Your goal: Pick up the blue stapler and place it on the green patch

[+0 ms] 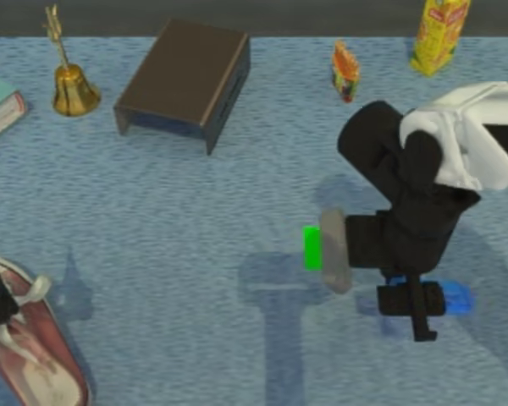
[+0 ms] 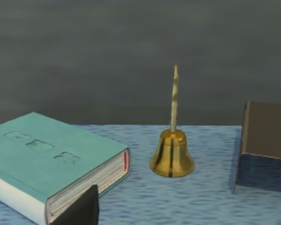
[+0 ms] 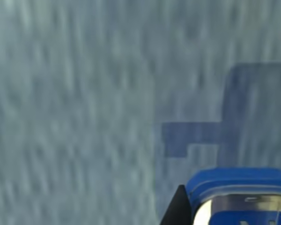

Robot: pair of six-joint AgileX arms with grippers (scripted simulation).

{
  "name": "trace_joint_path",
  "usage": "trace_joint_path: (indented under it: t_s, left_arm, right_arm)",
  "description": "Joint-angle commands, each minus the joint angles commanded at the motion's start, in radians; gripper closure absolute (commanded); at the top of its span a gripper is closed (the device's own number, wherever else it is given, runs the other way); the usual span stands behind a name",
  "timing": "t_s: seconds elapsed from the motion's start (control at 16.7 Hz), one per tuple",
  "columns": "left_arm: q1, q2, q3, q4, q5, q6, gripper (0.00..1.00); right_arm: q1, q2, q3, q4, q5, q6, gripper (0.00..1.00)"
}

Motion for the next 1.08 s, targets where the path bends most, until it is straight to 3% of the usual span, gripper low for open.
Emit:
trace_joint_path:
  t_s: [0.3, 0.72, 0.9, 1.08]
  left_arm:
    - [0.000, 0.000, 0.000, 0.000, 0.000, 0.000, 0.00]
    - [0.000, 0.000, 0.000, 0.000, 0.000, 0.000, 0.00]
    - [0.000, 0.000, 0.000, 0.000, 0.000, 0.000, 0.00]
    - [0.000, 0.000, 0.000, 0.000, 0.000, 0.000, 0.00]
  right_arm:
    - [0.003, -0.083, 0.115, -0.199, 0.000, -0.001, 1.00]
    - [0.001, -0.083, 0.131, -0.201, 0.004, 0.030, 1.00]
    - [0.002, -0.068, 0.175, -0.181, 0.021, 0.151, 1.00]
    - [-0.004, -0.040, 0.241, -0.157, 0.044, 0.369, 1.00]
